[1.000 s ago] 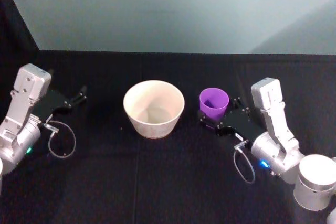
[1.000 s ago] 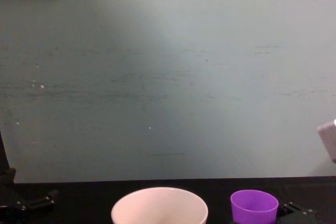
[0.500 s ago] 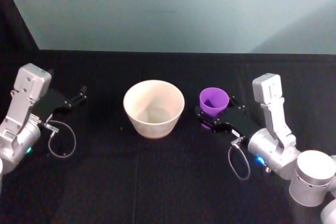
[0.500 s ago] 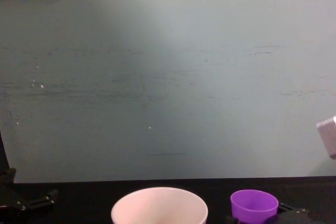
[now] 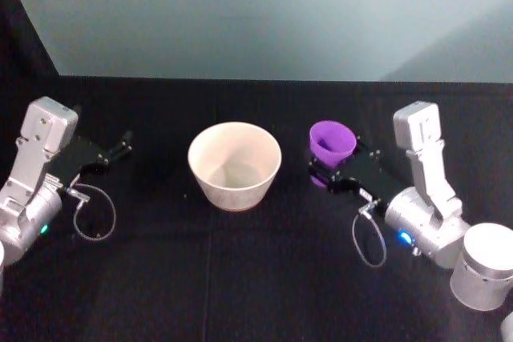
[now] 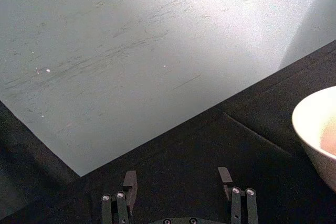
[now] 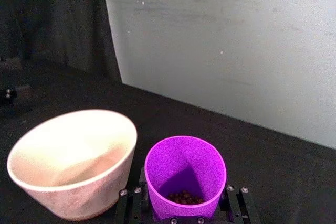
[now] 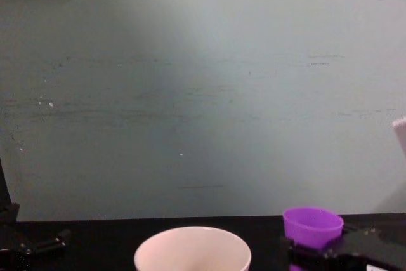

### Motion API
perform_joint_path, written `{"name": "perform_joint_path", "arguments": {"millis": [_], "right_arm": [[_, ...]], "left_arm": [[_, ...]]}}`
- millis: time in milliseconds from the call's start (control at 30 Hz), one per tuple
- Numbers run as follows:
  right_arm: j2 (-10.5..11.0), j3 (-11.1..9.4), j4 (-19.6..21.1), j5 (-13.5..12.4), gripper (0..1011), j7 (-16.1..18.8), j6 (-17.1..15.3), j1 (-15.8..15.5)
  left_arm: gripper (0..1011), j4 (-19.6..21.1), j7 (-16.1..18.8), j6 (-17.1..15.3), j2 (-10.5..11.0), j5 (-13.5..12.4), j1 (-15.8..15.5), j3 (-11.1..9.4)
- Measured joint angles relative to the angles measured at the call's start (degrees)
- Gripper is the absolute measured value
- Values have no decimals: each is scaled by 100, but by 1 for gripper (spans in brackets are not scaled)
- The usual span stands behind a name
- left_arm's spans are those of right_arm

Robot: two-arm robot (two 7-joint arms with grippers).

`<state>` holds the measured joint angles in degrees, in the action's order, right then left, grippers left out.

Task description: Pick up the cup and pour the mung beans from the cup into the bowl.

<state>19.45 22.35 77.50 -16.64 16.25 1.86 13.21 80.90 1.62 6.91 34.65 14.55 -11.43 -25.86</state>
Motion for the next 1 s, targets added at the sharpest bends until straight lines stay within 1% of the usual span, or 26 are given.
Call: {"name": "perform_joint_path", "arguments": {"millis": [133, 167, 233, 267, 400, 500, 1000], "right_arm": [[57, -115, 379, 10, 718, -52, -265, -70], [69, -165, 521, -1, 718, -60, -389, -90], [83, -217, 666, -29, 718, -50, -507, -106], [96, -258, 799, -49, 718, -37, -622, -110], [114, -309, 1018, -48, 718, 7, -850, -109], [111, -332, 1088, -11, 718, 42, -927, -106], [92, -339, 1088, 15, 718, 61, -940, -110]], "left_arm": [[1000, 0, 0, 0, 0, 0, 0, 0], [1000, 0, 0, 0, 0, 0, 0, 0], [1000, 0, 0, 0, 0, 0, 0, 0], [1000, 0, 0, 0, 0, 0, 0, 0], [1000, 0, 0, 0, 0, 0, 0, 0], [1000, 0, 0, 0, 0, 0, 0, 0], [1000, 0, 0, 0, 0, -1, 0, 0]]}}
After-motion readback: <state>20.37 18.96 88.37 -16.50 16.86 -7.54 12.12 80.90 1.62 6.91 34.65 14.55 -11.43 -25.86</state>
